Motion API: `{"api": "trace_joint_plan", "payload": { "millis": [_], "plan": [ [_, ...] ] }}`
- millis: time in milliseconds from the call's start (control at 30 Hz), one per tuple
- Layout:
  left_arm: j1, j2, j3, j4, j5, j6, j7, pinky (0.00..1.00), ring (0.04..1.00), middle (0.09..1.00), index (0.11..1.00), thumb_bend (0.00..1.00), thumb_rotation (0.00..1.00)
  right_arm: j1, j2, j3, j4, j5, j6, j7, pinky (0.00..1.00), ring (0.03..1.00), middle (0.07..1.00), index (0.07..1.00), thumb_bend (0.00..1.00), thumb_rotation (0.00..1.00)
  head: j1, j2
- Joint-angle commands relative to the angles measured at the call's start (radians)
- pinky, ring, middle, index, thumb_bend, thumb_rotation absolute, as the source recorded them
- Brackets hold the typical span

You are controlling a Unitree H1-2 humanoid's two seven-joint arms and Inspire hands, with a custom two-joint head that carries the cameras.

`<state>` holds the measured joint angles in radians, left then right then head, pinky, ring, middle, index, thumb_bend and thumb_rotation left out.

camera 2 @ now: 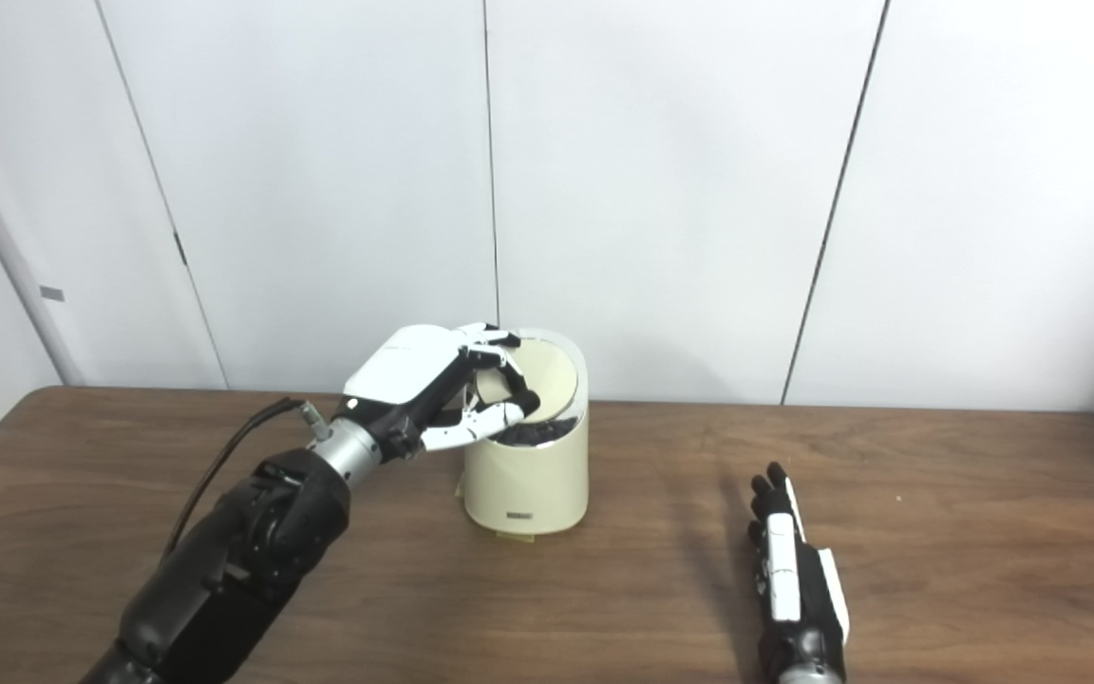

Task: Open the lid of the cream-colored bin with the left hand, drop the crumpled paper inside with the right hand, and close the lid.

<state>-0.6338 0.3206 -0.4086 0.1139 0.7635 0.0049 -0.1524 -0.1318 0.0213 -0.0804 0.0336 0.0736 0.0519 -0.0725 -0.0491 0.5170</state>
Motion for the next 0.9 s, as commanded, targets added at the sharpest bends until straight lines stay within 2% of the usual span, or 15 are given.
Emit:
{"api": "trace_joint_plan", "payload": {
  "millis": [0,200,400,600,733,867],
  "plan": [
    [-0.026,0.003,-0.022,0.02,0.04,-0.03,0.005,0.83,0.921,0.885,0.715,0.49,0.99,-0.03,0.0,0.001,-0.032,-0.005,-0.004,-0.002,1.0,0.99,0.969,1.0,0.66,1.0,-0.001,0.003],
    [-0.017,0.02,-0.058,0.037,0.121,-0.052,0.018,0.9,0.936,0.898,0.72,0.49,1.0,-0.03,0.004,-0.001,-0.034,-0.011,-0.002,-0.01,1.0,0.986,0.969,1.0,0.65,1.0,-0.002,0.006],
    [-0.024,0.051,-0.115,0.04,0.237,-0.05,-0.013,0.95,0.968,0.933,0.748,0.5,1.0,-0.034,0.002,0.007,-0.04,-0.034,0.006,-0.014,1.0,0.986,0.967,1.0,0.65,1.0,-0.01,0.011],
    [-0.02,0.067,-0.149,0.023,0.312,-0.046,-0.04,1.0,0.999,0.952,0.721,0.53,1.0,-0.035,0.004,0.008,-0.043,-0.039,0.003,-0.02,1.0,0.983,0.964,1.0,0.66,1.0,-0.011,0.014],
    [-0.012,0.065,-0.136,0.007,0.305,-0.046,-0.037,0.98,0.991,0.946,0.723,0.53,1.0,-0.036,0.005,0.01,-0.048,-0.044,0.013,-0.021,1.0,0.985,0.963,1.0,0.65,1.0,-0.012,0.016],
    [0.001,0.047,-0.091,-0.003,0.232,-0.054,-0.02,0.93,0.954,0.92,0.737,0.52,1.0,-0.037,0.006,0.011,-0.05,-0.047,0.018,-0.022,1.0,0.981,0.959,1.0,0.65,1.0,-0.012,0.016]
  ]
}}
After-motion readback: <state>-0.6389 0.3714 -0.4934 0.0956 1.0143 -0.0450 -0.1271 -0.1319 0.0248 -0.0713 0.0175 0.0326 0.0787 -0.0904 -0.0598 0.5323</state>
